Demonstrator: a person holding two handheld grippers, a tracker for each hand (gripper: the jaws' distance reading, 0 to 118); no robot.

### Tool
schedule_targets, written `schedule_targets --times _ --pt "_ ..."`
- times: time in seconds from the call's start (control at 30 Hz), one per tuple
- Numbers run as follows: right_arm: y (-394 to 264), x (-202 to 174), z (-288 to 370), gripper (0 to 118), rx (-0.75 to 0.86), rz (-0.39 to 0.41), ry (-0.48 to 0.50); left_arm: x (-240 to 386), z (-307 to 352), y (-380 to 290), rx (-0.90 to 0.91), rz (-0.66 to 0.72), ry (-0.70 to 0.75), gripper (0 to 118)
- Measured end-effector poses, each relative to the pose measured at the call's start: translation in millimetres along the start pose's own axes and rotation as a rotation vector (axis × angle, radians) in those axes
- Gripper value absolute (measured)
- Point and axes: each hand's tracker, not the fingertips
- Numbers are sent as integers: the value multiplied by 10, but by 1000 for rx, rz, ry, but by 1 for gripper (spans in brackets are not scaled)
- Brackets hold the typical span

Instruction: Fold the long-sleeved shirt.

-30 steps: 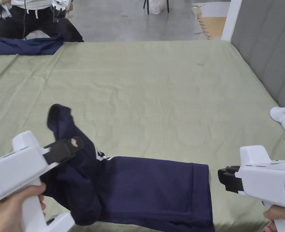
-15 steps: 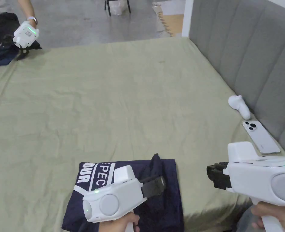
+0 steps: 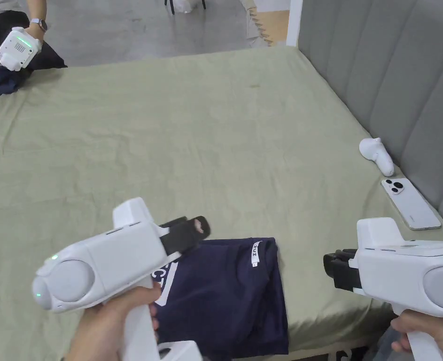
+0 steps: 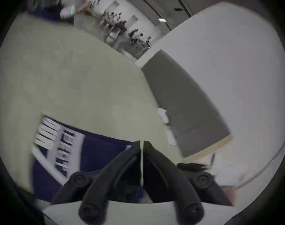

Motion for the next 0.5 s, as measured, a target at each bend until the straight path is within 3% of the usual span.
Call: schedule_targets --times 0.13,0.27,0.4,0.5 --pt "20 -85 -61 0 -1 8 26 -112 43 -176 -148 -249 232 5" --pt "22 -159 -88 0 -6 23 39 -275 -149 -529 -300 -100 106 5" --pt "10 -165 -78 0 -10 25 37 -274 -788 -892 -402 -62 110 5" --pt "-7 -128 -8 0 -5 15 29 -268 -1241 -1093 -436 141 61 5"
